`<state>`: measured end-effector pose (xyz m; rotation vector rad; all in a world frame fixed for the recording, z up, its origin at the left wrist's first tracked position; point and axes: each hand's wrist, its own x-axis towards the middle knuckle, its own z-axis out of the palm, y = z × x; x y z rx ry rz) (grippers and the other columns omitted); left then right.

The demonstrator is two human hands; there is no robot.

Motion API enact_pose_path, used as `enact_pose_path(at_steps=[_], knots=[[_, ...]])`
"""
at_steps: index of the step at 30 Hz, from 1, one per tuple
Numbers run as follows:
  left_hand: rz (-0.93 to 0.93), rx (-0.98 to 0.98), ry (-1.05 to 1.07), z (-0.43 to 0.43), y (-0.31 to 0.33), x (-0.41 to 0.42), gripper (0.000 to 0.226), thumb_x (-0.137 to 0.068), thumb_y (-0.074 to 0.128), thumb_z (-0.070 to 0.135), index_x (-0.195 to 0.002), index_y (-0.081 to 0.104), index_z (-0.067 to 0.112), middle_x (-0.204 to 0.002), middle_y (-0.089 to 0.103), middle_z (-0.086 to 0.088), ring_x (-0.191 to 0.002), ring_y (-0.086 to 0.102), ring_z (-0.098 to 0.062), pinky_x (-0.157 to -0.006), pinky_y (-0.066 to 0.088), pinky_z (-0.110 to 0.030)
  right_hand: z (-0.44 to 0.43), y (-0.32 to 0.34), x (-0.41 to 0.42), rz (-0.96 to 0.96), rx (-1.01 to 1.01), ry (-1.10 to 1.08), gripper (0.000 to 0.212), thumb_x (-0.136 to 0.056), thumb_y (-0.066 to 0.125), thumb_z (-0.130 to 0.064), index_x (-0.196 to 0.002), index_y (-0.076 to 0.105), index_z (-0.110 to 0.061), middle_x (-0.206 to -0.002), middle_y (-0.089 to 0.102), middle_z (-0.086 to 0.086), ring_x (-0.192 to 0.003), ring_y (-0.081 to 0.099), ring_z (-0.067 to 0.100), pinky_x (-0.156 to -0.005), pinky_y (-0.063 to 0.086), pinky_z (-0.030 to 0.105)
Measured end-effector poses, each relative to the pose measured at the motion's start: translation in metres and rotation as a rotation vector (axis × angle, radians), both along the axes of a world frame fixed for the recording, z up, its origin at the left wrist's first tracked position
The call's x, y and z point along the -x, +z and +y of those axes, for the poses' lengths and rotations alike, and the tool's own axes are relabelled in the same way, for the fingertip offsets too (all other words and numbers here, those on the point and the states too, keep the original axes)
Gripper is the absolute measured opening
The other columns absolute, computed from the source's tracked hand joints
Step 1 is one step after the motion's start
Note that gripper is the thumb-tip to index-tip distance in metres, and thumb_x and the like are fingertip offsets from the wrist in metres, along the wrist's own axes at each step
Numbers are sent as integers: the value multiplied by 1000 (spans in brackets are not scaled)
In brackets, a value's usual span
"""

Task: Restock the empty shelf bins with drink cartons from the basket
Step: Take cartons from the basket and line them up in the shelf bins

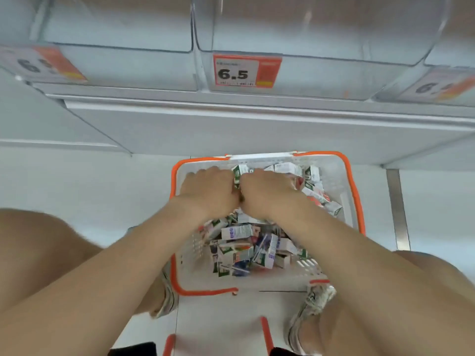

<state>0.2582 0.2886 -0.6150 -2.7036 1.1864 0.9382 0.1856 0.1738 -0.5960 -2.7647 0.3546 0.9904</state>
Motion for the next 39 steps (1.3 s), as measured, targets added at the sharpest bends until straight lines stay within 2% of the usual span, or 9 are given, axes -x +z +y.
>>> enact_pose_path(at_steps=[4, 6, 9, 14, 19, 25, 28, 34, 39], knots=[[-181, -19, 129, -2, -7, 4, 19, -99, 44, 37, -103, 57, 24, -103, 62, -3, -102, 64, -32, -93, 48, -39, -7, 15, -4, -207, 107, 13, 16, -96, 57, -19, -96, 42, -20, -78, 32, -2, -83, 47, 28, -71, 39, 35], [-208, 20, 184, 4, -3, 14, 27, -99, 43, 37, -112, 59, 20, -97, 57, -3, -97, 61, -32, -92, 47, -40, -13, 19, 7, -285, 139, -24, 9, -98, 54, -21, -101, 47, -16, -86, 41, 1, -87, 51, 32, -74, 39, 36], [-159, 67, 255, 43, 1, 38, 30, -100, 44, 37, -113, 63, 18, -112, 67, -8, -103, 64, -33, -92, 49, -40, -6, 31, 37, -379, 87, -144, 30, -97, 53, -31, -122, 59, -16, -117, 60, 11, -108, 60, 37, -79, 45, 38], [-50, 213, 289, 104, -19, 75, 15, -101, 46, 23, -96, 56, 13, -99, 65, -12, -81, 57, -25, -70, 47, -35, 27, 49, 97, -485, 75, -176, 28, -96, 52, -31, -117, 63, -16, -110, 64, 14, -105, 62, 38, -83, 54, 43], [18, 194, 170, 127, -51, 93, 24, -104, 41, 20, -120, 54, 7, -118, 60, -13, -98, 58, -27, -82, 51, -40, 50, 69, 110, -338, 175, -16, 31, -99, 51, -33, -124, 61, -18, -118, 59, 10, -100, 62, 35, -78, 49, 39], [114, 18, 37, 116, -79, 79, 27, -106, 39, 26, -95, 59, 11, -88, 56, -5, -78, 57, -24, -62, 40, -34, 50, 21, 105, -172, 242, 30, 11, -98, 49, -23, -105, 56, -17, -106, 60, 7, -95, 63, 32, -70, 45, 36], [81, -60, 12, 117, -100, 64, 26, -107, 37, 33, -88, 50, 21, -96, 61, -3, -83, 57, -22, -71, 44, -35, 44, -8, 97, -21, 255, 38, 29, -96, 52, -17, -123, 63, -16, -105, 63, 5, -87, 63, 27, -64, 44, 33], [-215, -40, -77, 129, -121, 60, 40, -109, 34, 35, -139, 46, 13, -138, 54, -10, -125, 53, -28, -103, 42, -39, 50, -36, 68, -3, 222, 22, 15, -96, 51, -17, -109, 60, -16, -99, 61, 2, -89, 66, 26, -70, 47, 36], [-457, -152, -259, 157, -132, 59, 49, -105, 42, 25, -151, 29, 13, -146, 42, -5, -138, 37, -25, -115, 29, -35, 62, -38, 56, -10, 197, 4, 12, -98, 49, -19, -110, 50, -18, -114, 59, 5, -92, 58, 29, -78, 42, 40]])
